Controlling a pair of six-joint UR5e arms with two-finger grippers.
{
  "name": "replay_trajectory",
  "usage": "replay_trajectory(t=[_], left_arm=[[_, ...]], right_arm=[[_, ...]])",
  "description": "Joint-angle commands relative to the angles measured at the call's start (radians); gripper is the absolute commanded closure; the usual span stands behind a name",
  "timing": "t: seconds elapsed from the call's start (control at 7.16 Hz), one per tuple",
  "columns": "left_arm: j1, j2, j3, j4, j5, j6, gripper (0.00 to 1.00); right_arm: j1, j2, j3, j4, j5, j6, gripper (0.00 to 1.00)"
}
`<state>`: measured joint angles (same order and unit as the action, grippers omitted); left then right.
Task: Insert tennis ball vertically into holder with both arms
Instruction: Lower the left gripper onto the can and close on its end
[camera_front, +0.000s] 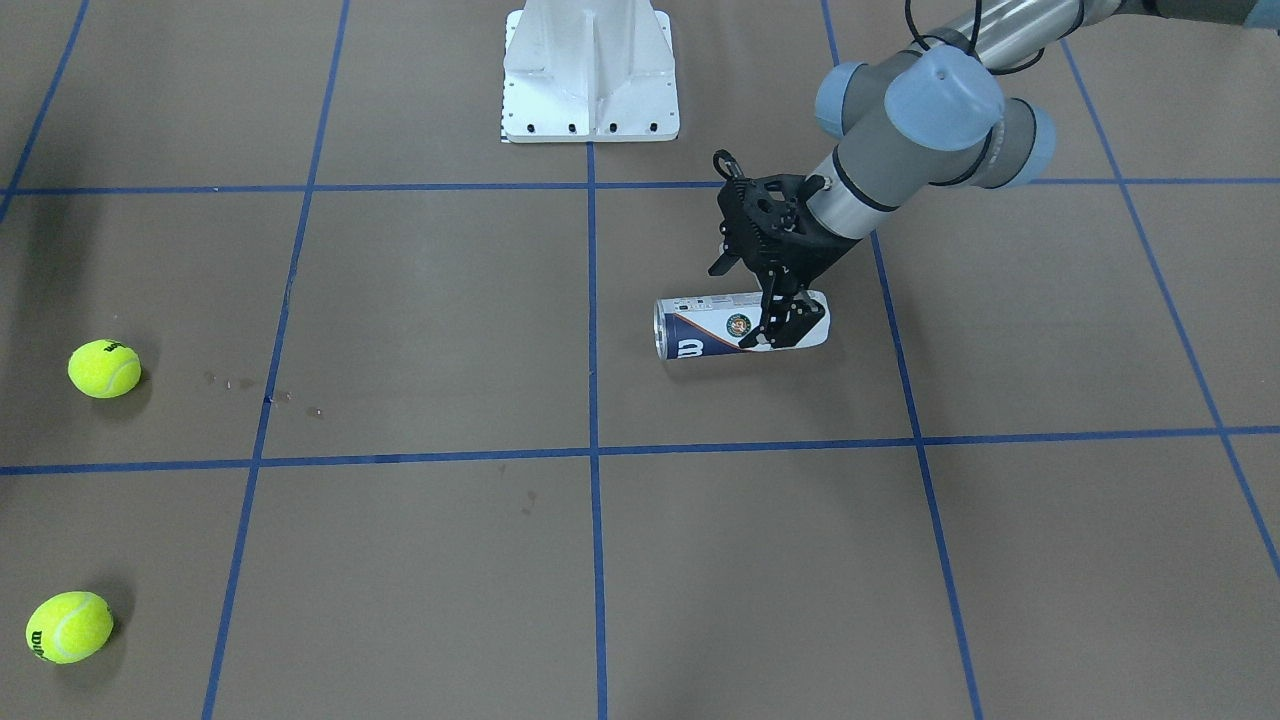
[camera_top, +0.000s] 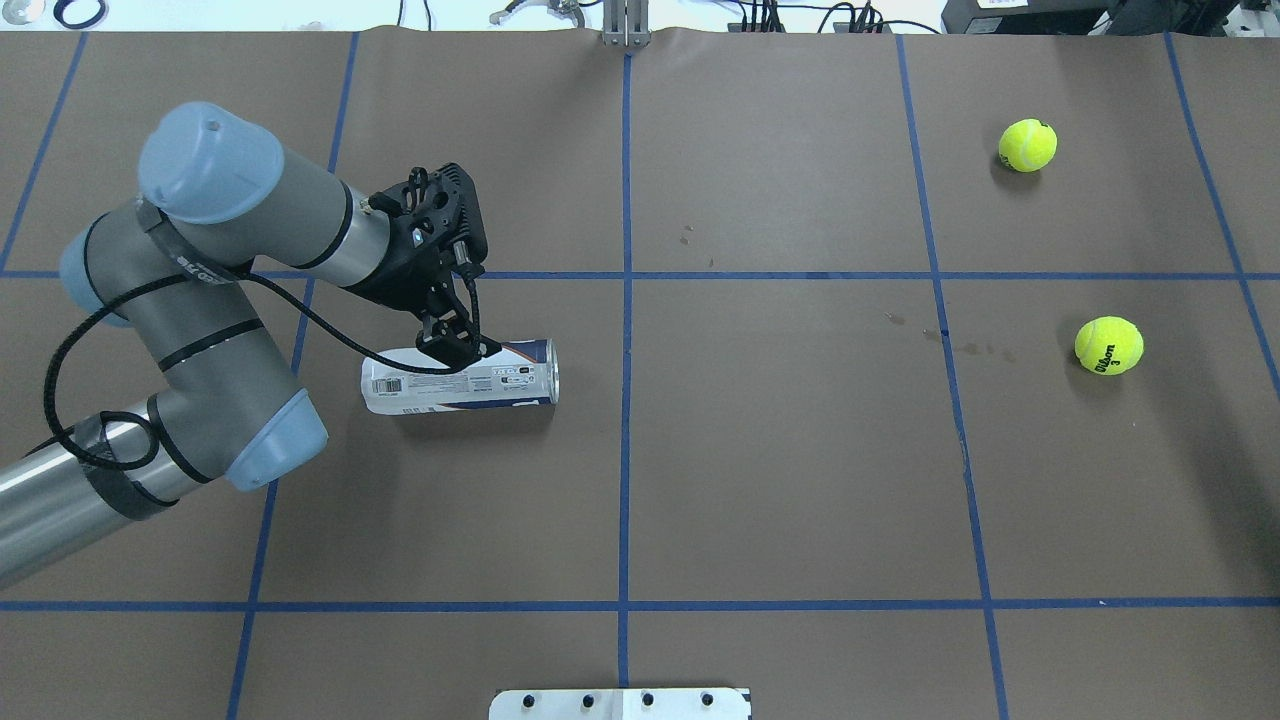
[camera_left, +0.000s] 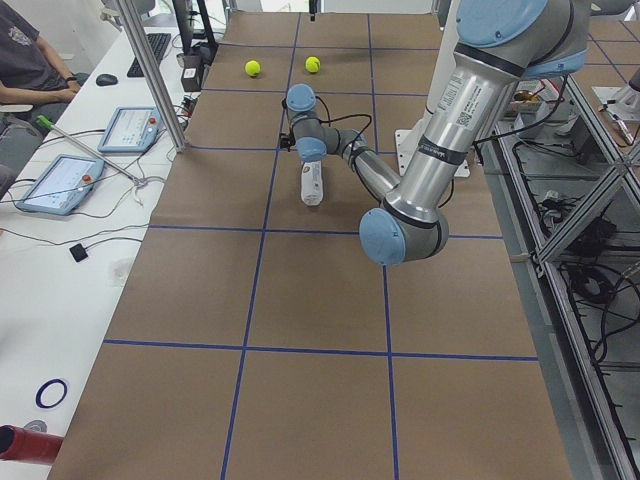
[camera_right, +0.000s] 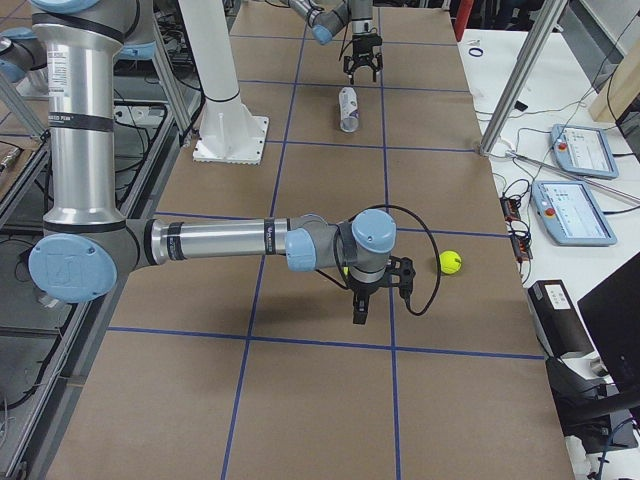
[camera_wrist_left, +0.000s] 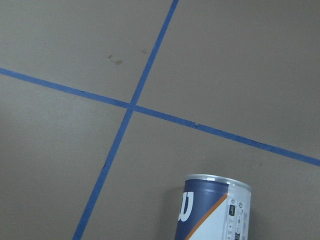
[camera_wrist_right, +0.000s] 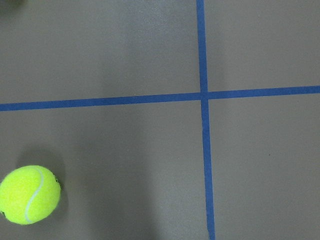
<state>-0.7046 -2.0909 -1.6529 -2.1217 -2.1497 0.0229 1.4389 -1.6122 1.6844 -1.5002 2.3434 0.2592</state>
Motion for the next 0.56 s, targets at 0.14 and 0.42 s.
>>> replay_trajectory(t=[0.14, 0.42], left_arm=[[0.052, -0.076, 0.096, 0.003, 0.057, 0.002, 0.0], [0.066, -0.083, 0.101, 0.034, 0.088, 0.028, 0.0]], right_arm=[[0.0, -0.002, 0.0, 0.0, 0.001, 0.0, 0.01], [0.0, -0.002, 0.0, 0.0, 0.001, 0.0, 0.01]])
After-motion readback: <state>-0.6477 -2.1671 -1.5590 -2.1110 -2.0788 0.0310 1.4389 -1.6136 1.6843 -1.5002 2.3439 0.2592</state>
